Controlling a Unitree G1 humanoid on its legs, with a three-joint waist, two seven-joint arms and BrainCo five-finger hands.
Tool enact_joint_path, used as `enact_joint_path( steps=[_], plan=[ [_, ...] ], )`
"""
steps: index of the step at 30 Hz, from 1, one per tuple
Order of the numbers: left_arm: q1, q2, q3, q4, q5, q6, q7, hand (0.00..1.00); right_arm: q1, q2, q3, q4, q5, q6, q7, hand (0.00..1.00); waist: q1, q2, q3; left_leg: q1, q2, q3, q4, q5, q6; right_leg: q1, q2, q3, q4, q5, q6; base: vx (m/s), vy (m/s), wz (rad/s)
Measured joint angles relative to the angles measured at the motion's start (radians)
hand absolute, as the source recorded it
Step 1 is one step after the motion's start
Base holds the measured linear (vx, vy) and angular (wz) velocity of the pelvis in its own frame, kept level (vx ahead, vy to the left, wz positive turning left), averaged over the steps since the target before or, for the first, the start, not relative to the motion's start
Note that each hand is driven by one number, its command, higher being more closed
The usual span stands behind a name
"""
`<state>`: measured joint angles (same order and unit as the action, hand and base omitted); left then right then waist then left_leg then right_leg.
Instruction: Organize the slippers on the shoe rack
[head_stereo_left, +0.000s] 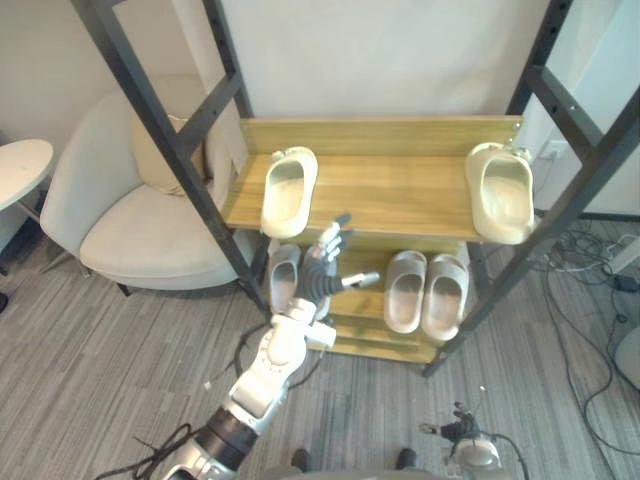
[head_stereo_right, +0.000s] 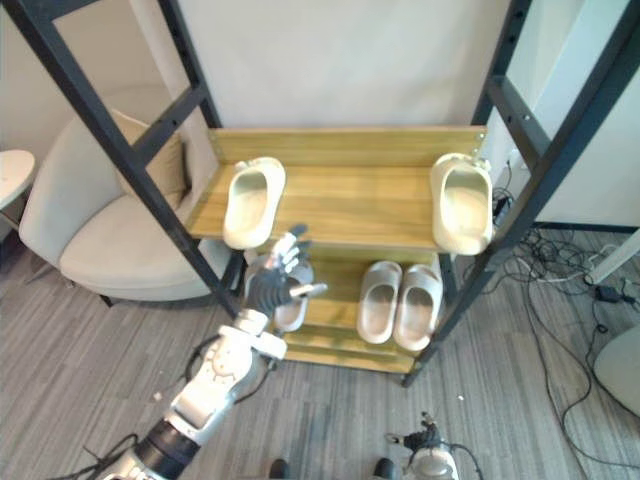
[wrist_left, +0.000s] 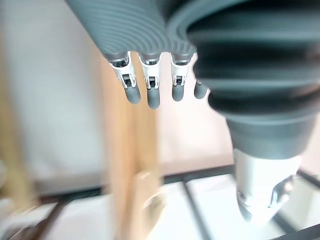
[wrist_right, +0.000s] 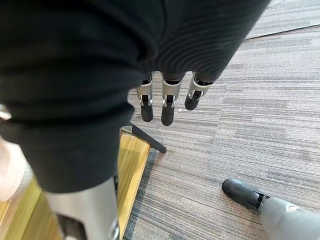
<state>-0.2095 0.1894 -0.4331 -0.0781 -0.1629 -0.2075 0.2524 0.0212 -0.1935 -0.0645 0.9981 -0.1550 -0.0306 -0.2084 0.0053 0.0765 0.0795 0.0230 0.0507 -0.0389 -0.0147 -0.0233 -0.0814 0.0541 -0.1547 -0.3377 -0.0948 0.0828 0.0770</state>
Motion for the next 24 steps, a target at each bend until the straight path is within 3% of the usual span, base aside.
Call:
enact_joint_path(
  steps=[10,17,24],
  plan=[
    [-0.121,0.131,0.196,0.001,0.003,-0.008,0.077,0.0,-0.003,-0.015,-0.001,-0.004,0.0,0.0,0.009,0.0,0.0,0.0,-0.008,-0.004,0.0,-0.001,-0.001,-0.001,-0.001,-0.003,0.0,-0.001,-0.001,0.002,0.008,0.0,0.0,0.0],
    [-0.277,0.248,0.29,0.198,-0.041,-0.005,0.097,0.0,-0.001,-0.014,-0.003,-0.036,0.001,0.003,0.024,0.0,-0.004,0.0,-0.007,-0.019,0.0,0.002,-0.002,-0.002,-0.001,-0.022,0.0,0.004,-0.001,0.003,0.009,0.0,0.0,-0.01],
    [-0.397,0.35,0.296,0.392,-0.089,0.007,0.092,0.0,-0.002,-0.011,-0.01,-0.044,0.007,0.003,0.038,0.0,-0.011,0.005,-0.003,-0.024,0.0,0.025,-0.003,-0.009,-0.001,-0.042,0.001,0.028,-0.001,0.004,0.01,0.01,0.008,-0.1]
  ],
)
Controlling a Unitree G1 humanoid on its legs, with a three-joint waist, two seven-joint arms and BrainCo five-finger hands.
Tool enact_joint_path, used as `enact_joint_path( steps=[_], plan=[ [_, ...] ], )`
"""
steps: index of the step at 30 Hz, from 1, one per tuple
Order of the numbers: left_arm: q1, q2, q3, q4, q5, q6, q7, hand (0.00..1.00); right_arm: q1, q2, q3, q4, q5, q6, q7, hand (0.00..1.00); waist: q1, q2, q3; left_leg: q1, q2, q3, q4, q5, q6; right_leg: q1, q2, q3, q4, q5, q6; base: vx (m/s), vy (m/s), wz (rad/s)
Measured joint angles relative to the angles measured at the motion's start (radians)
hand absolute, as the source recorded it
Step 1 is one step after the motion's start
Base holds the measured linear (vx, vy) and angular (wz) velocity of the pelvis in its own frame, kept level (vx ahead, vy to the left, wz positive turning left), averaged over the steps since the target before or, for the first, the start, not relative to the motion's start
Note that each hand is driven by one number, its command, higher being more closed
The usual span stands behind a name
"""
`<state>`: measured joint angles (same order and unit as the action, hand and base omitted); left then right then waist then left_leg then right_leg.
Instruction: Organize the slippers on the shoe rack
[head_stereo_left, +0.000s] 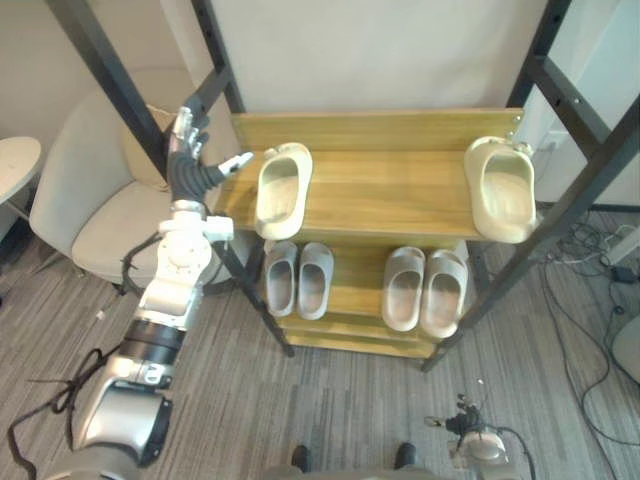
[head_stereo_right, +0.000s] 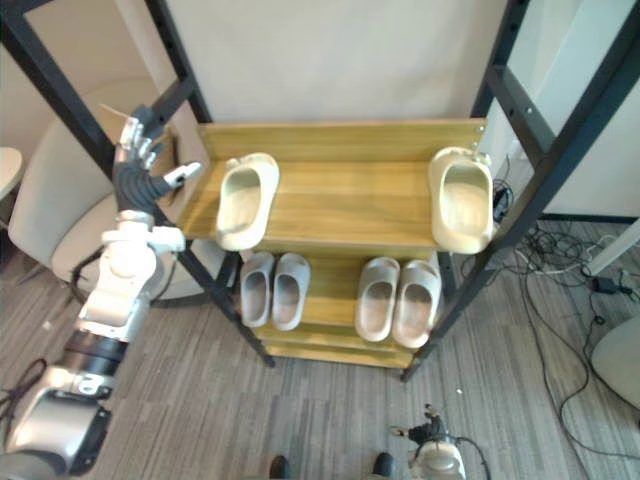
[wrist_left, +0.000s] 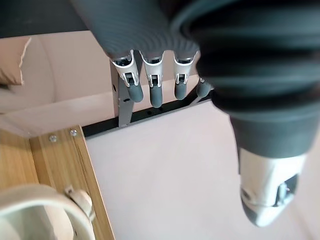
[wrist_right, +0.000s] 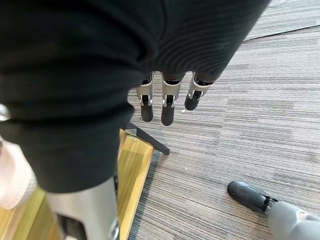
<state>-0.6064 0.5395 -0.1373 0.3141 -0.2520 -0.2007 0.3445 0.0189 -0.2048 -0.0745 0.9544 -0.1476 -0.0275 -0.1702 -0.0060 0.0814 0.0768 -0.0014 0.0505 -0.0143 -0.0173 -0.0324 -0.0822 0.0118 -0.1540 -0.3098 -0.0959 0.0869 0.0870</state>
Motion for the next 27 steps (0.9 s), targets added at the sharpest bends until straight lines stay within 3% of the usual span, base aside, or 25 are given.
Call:
enact_joint_path(
  steps=[16,27],
  plan=[
    [-0.145,0.068,-0.02,0.263,-0.032,0.043,-0.049,0.0,0.0,0.013,0.0,-0.005,0.033,-0.001,0.003,0.0,-0.019,0.024,0.042,-0.019,-0.001,0.011,0.0,-0.01,0.004,-0.045,0.002,0.048,0.007,0.004,0.001,0.01,0.0,-0.09],
    [-0.166,0.134,-0.061,0.347,0.076,0.077,-0.1,0.0,0.003,0.015,-0.005,-0.005,0.04,-0.001,0.003,0.0,-0.032,0.04,0.074,-0.031,-0.003,0.041,0.002,-0.016,0.007,-0.074,0.002,0.08,0.007,0.011,0.001,0.0,0.0,-0.07]
  ],
)
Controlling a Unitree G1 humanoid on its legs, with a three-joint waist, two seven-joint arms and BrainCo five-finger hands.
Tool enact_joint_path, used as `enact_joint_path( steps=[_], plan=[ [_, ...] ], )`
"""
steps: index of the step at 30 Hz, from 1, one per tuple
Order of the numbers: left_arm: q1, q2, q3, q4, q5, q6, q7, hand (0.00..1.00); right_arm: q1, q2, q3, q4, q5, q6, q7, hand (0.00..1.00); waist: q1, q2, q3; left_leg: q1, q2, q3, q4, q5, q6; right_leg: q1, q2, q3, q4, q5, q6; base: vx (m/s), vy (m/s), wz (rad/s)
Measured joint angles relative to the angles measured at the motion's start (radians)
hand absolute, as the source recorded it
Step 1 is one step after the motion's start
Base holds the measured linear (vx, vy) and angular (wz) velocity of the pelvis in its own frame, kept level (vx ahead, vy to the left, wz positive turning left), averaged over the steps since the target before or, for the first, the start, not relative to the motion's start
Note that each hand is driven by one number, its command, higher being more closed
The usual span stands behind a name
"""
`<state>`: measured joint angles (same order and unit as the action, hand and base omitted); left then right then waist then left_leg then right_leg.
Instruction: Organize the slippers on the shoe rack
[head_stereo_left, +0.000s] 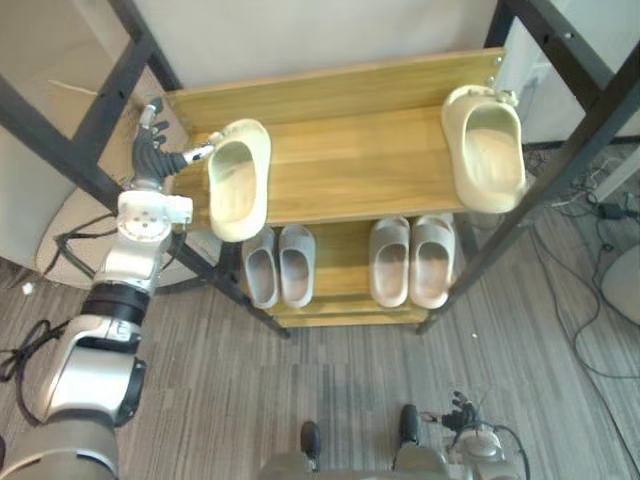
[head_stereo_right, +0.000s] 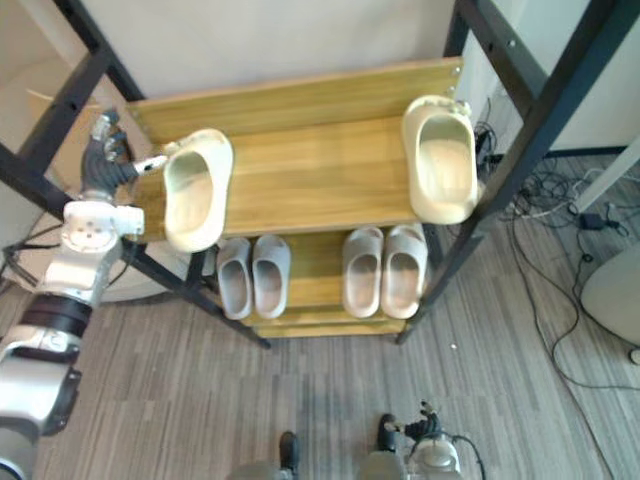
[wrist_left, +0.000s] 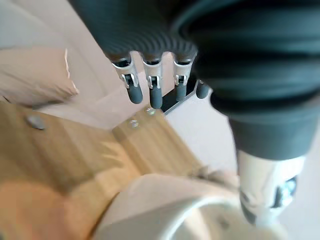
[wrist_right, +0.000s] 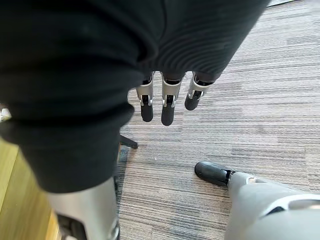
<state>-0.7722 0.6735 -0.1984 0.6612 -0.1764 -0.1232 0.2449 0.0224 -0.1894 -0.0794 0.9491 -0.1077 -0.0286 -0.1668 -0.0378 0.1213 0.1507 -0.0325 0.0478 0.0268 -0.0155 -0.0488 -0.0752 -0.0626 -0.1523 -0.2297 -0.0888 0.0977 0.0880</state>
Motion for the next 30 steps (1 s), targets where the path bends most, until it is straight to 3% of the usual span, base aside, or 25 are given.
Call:
enact_joint_path(
  steps=[13,14,21,30],
  plan=[
    [-0.04,0.002,-0.067,0.117,0.074,0.021,-0.032,0.0,0.0,0.0,-0.028,0.0,0.001,-0.002,0.002,0.0,-0.012,0.029,0.02,-0.003,0.0,0.009,0.001,-0.001,0.001,-0.01,0.0,0.016,0.0,0.009,-0.003,-0.02,-0.004,-0.03],
    [-0.04,0.001,-0.067,0.117,0.079,0.021,-0.032,1.0,0.0,-0.001,-0.032,0.0,0.001,-0.002,0.002,0.0,-0.012,0.031,0.022,-0.003,0.0,0.01,0.001,-0.001,0.001,-0.011,0.0,0.016,0.0,0.009,-0.003,0.0,-0.004,-0.03],
    [-0.082,0.002,-0.068,0.18,0.115,0.022,-0.034,1.0,-0.002,-0.001,-0.033,0.0,0.002,-0.011,0.002,0.0,-0.012,0.033,0.023,-0.006,-0.001,0.029,0.001,-0.001,0.001,-0.026,0.0,0.033,0.0,0.018,-0.005,-0.03,-0.003,-0.09],
    [-0.134,0.021,-0.073,0.217,0.135,0.027,-0.036,1.0,0.009,-0.001,-0.038,-0.025,0.031,-0.011,0.002,0.0,-0.034,0.038,0.027,-0.01,-0.002,0.047,0.001,-0.001,0.0,-0.042,0.001,0.052,0.0,0.025,-0.001,-0.01,-0.001,-0.06]
  ],
)
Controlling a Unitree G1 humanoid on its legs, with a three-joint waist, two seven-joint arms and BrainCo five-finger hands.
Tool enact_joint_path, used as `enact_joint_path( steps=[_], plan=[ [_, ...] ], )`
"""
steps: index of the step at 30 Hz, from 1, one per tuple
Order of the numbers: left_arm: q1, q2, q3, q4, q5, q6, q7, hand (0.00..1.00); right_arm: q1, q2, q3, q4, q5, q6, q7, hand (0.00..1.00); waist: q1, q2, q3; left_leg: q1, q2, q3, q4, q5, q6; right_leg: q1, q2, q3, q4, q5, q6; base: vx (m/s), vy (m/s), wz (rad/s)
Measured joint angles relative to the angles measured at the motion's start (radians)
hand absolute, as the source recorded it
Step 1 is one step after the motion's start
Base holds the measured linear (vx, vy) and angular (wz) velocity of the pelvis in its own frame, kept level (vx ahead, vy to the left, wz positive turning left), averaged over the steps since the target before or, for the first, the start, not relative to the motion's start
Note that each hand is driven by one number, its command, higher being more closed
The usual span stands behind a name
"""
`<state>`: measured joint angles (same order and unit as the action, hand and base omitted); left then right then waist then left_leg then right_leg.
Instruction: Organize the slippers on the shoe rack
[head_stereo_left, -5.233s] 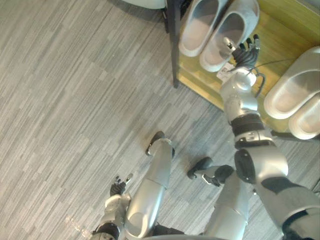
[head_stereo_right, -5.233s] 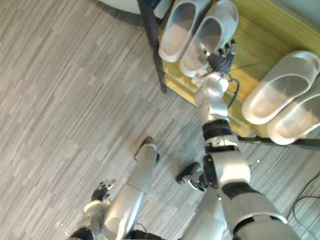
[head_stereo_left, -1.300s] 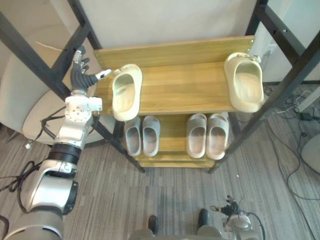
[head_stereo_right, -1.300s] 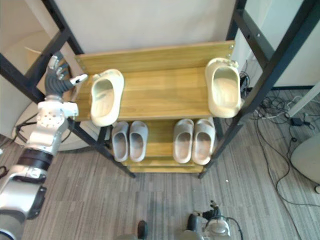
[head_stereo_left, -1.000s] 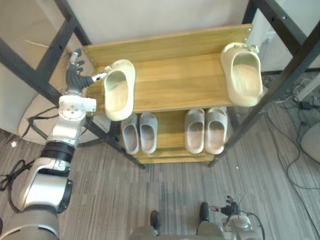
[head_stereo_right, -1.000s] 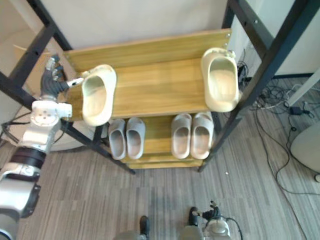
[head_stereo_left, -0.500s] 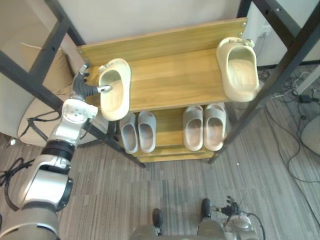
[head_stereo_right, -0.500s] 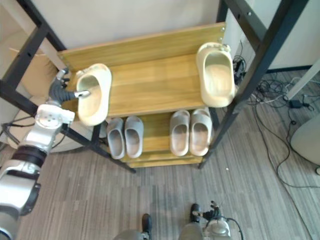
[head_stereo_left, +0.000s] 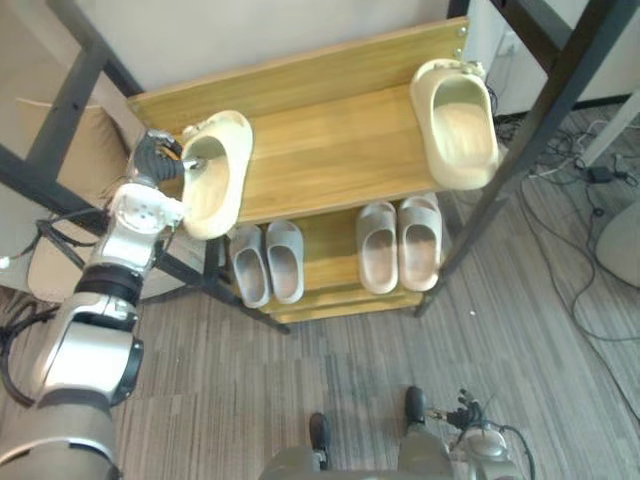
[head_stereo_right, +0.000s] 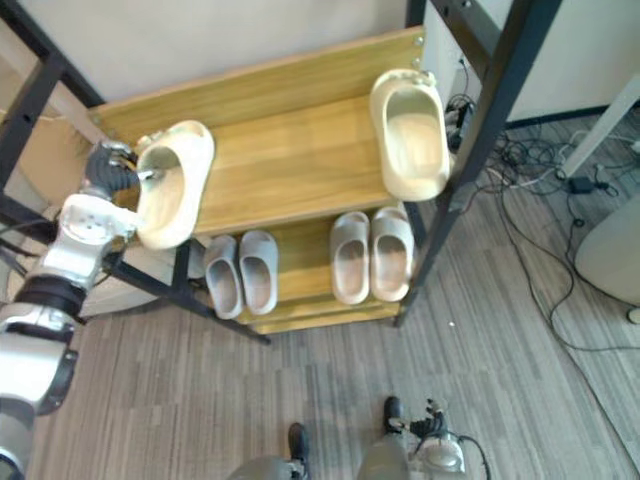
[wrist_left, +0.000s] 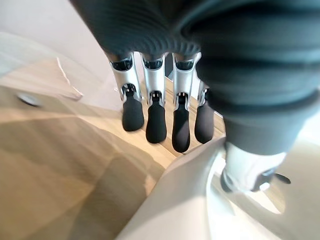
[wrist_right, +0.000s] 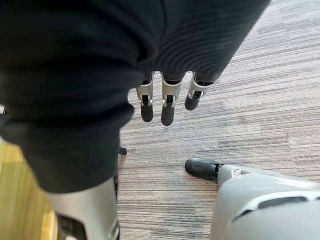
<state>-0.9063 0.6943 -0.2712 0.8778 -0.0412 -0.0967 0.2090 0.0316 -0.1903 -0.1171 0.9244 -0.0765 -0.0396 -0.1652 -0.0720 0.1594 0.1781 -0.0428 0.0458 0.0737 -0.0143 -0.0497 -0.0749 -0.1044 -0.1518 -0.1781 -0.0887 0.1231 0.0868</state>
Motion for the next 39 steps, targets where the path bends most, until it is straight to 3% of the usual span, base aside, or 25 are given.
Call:
enact_joint_path(
  steps=[13,28,33,39],
  plan=[
    [-0.003,-0.005,-0.003,0.003,-0.002,0.001,0.0,1.0,0.008,-0.002,0.0,0.0,0.0,0.0,0.0,0.0,-0.005,0.002,0.001,0.011,0.0,-0.002,0.001,0.0,0.001,0.013,0.0,0.0,0.0,0.0,-0.001,-0.01,-0.003,0.0],
    [-0.038,-0.042,-0.046,0.0,-0.081,0.001,0.008,1.0,0.008,-0.014,-0.001,-0.003,0.001,0.0,-0.003,0.0,-0.011,0.032,0.016,0.009,-0.001,-0.015,0.015,0.0,0.001,0.024,-0.002,-0.013,0.0,0.0,-0.001,-0.01,-0.003,0.02],
    [-0.065,-0.049,-0.071,-0.003,-0.1,0.001,0.011,1.0,0.008,-0.021,0.0,-0.003,0.003,0.0,-0.004,0.0,-0.026,0.043,0.021,0.009,-0.001,-0.014,0.015,0.0,0.0,0.024,-0.003,-0.012,-0.001,0.001,0.0,-0.01,-0.001,0.0],
    [-0.07,-0.067,-0.075,-0.088,-0.135,0.001,0.031,1.0,0.008,-0.029,0.0,-0.003,0.009,0.0,-0.007,0.0,-0.029,0.052,0.027,0.009,-0.001,-0.014,0.017,0.0,0.0,0.024,-0.005,-0.012,0.0,0.005,0.003,0.0,0.0,0.0]
  ],
)
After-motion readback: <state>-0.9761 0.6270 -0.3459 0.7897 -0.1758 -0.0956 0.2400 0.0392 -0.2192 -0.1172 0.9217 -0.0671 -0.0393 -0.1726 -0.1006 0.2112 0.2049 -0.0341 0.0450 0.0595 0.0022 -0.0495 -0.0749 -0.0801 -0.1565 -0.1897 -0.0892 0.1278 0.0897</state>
